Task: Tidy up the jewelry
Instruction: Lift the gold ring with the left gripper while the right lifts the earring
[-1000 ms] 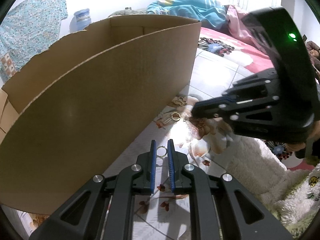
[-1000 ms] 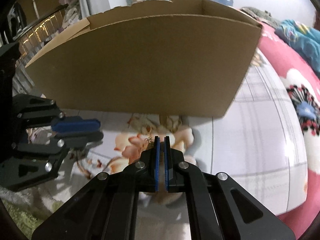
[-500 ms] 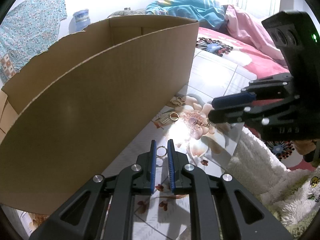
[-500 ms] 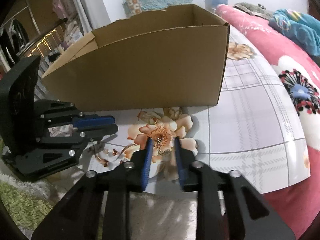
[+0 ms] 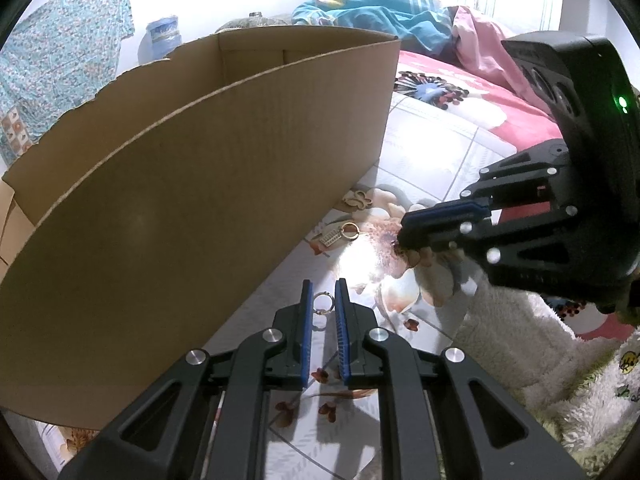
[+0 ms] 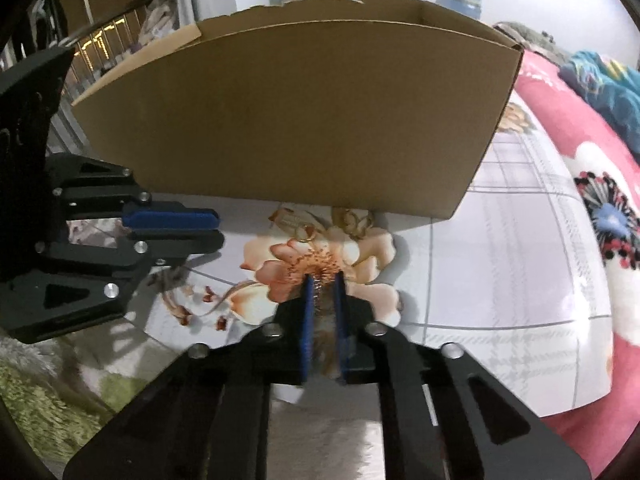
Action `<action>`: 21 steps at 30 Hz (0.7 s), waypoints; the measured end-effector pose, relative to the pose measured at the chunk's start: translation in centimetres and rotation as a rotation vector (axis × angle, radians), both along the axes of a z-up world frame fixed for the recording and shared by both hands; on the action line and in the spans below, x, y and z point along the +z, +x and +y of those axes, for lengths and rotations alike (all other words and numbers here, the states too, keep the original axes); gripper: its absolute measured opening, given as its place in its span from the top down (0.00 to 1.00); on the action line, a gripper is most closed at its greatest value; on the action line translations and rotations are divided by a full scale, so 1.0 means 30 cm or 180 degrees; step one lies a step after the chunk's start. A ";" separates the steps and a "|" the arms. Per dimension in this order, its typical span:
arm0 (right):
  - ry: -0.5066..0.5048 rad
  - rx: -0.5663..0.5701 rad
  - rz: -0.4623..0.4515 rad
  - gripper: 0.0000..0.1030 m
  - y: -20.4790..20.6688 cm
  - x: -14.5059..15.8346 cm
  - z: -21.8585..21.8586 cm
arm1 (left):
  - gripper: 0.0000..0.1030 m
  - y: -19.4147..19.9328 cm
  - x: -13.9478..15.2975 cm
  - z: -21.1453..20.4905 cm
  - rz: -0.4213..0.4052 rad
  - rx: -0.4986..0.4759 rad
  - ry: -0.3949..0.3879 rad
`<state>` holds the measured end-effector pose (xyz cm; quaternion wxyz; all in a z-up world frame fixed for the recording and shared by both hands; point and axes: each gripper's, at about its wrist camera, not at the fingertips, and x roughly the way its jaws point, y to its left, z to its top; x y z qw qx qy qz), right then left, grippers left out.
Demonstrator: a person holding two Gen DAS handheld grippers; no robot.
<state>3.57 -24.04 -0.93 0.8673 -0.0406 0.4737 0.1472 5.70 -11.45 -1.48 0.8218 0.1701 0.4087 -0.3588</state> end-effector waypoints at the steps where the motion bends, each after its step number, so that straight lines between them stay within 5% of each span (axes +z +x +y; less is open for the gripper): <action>1: 0.0018 -0.0004 0.0006 1.00 0.001 0.001 -0.003 | 0.90 0.000 -0.001 -0.001 0.0000 0.0001 0.0001; 8: 0.0576 -0.0248 0.0083 1.00 -0.004 0.020 -0.110 | 0.90 -0.005 0.003 0.004 -0.0033 0.0010 -0.0019; 21: 0.1349 -0.0452 -0.0211 1.00 -0.051 0.179 -0.259 | 0.90 -0.051 0.088 0.028 -0.0200 0.0007 -0.0164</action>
